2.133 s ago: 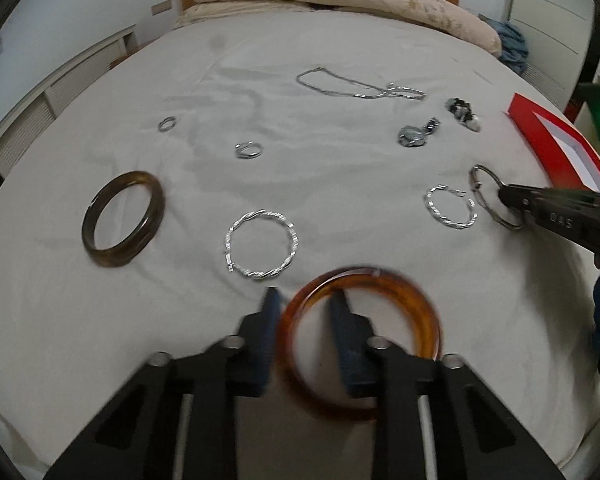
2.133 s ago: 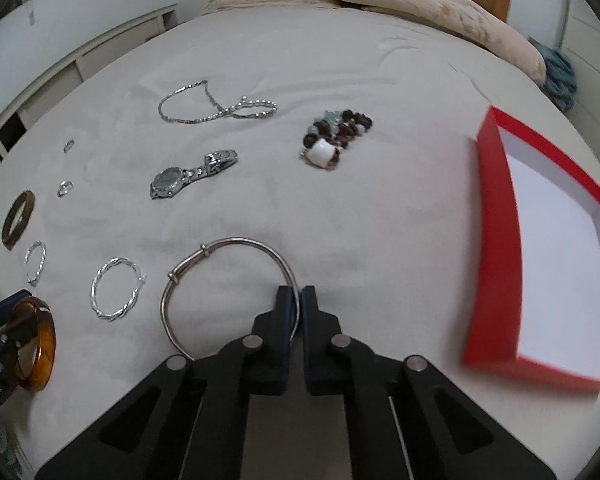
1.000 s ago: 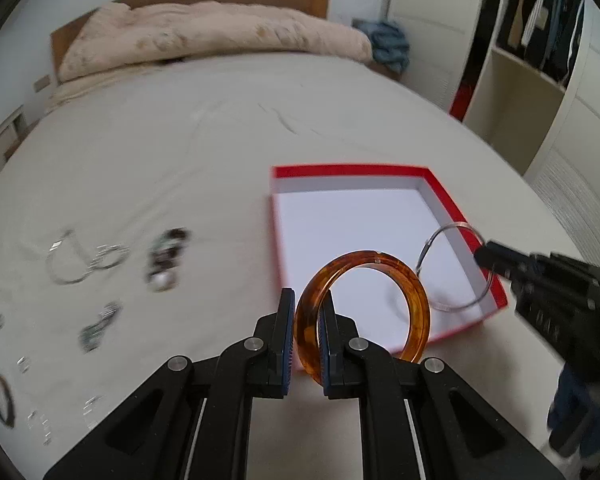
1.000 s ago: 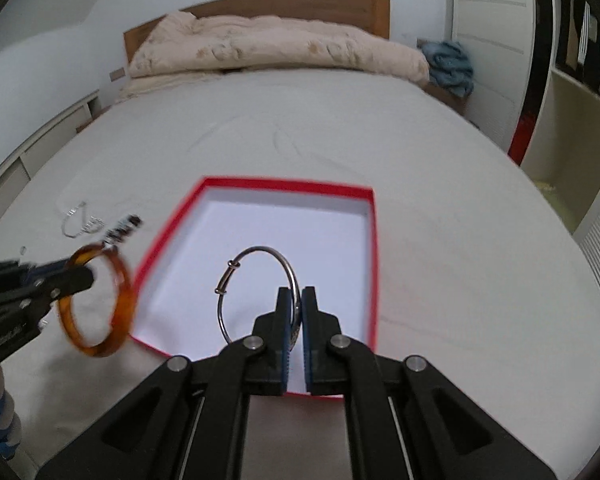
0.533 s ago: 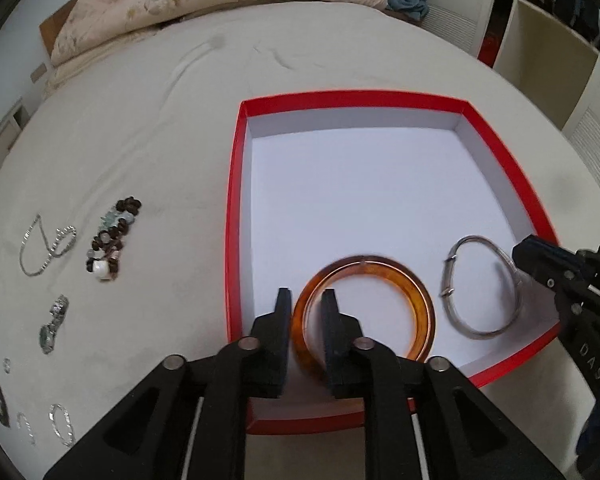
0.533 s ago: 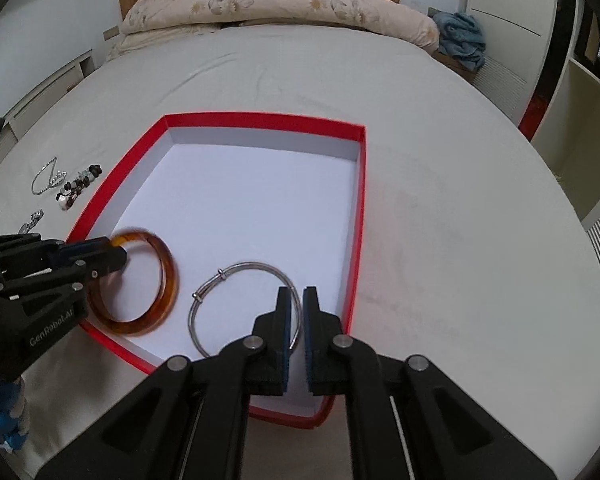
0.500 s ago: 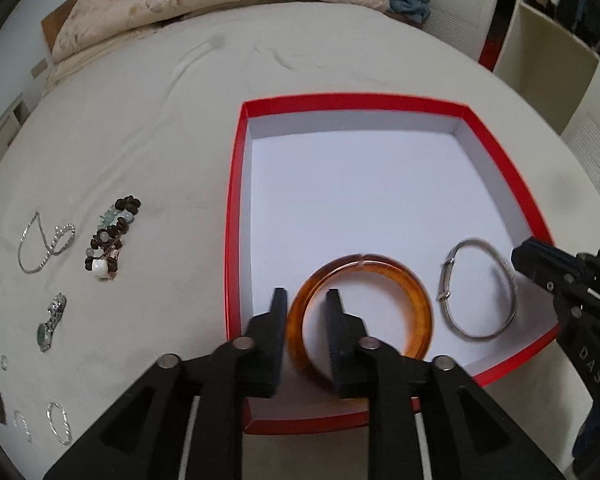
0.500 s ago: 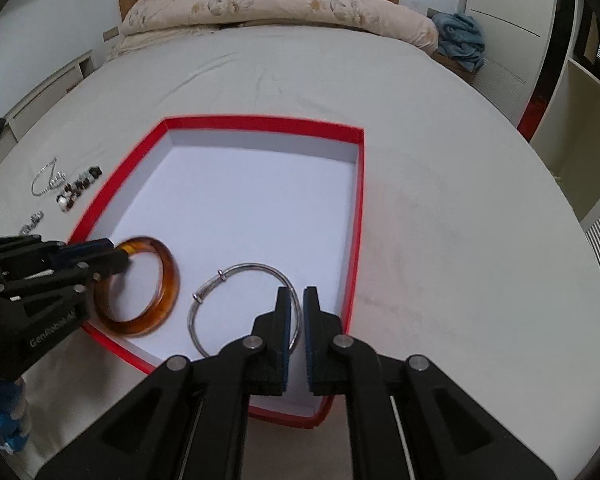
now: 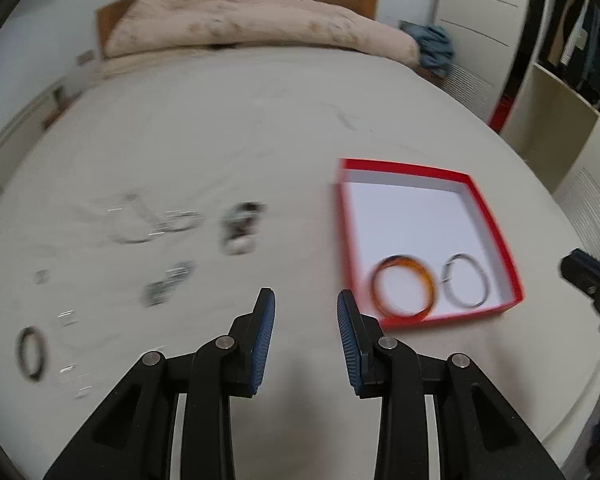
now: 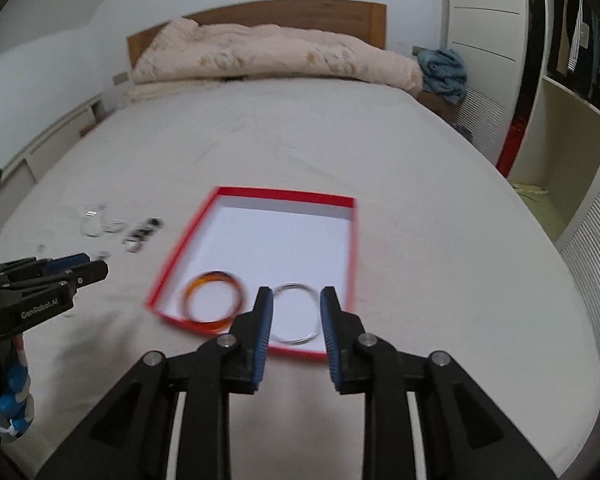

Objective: Organize jewelry
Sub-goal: 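Grasp the dark brown bangle with the left tool while the right tool grasps a twisted silver hoop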

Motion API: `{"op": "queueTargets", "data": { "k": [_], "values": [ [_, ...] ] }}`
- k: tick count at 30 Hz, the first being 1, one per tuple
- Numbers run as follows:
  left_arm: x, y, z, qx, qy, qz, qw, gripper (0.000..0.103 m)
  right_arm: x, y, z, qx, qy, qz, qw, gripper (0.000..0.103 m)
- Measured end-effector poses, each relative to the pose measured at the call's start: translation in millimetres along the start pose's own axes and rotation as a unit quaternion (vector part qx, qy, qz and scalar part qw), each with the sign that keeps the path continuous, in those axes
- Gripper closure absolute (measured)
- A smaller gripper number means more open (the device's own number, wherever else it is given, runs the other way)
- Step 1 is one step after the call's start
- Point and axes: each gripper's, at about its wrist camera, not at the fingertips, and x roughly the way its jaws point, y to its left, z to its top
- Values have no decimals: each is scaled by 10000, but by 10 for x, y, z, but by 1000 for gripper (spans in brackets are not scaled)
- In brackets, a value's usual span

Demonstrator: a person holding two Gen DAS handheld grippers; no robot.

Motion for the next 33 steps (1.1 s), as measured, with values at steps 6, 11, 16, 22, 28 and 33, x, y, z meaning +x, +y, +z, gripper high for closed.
{"op": "queueTargets", "data": {
  "k": [6,11,16,22,28,33],
  "values": [
    [-452,938,-403,-223,-54,578,9981,59,-333,686,-94,-89,-160,504,9986,79],
    [-712,1739,-787,-554,-42,996,9935,59,-441,1249,-172,-253,-218,900,9954,79],
    [-820,2466,-1096,-940,52,1233,9879,57,-366,1898,-264,-534,-64,1355,9893,70],
    [-630,3130,-1226,-1380,178,1292,9818,57,8,2700,-421,-944,375,1848,9775,63],
    [-290,3435,-1230,-1508,365,1307,9792,57,582,3381,-491,-1219,849,2133,9656,63],
    [3,3627,-1201,-1606,516,1288,9772,57,1015,3717,-489,-1366,1126,2190,9595,63]
  ]
}}
